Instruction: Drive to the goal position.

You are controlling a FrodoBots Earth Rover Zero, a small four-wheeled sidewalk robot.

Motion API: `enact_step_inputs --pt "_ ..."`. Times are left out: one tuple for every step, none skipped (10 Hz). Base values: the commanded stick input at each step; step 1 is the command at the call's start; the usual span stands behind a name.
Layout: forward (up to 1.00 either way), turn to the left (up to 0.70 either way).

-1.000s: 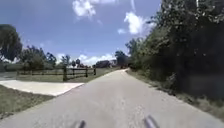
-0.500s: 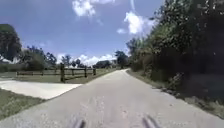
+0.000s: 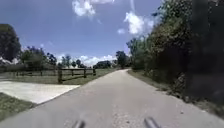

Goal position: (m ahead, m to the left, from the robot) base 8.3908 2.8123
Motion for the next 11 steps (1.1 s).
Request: enact_step_inputs --pt "0.5 0.0" --pt "0.5 0.0" --pt "0.5 0.0" --pt "0.5 0.0" --pt "0.5 0.0" --pt "0.5 0.0" --pt "0.5 0.0" --pt "0.5 0.0" --pt "0.5 0.0" --pt "0.5 0.0" --pt "0.5 0.0"
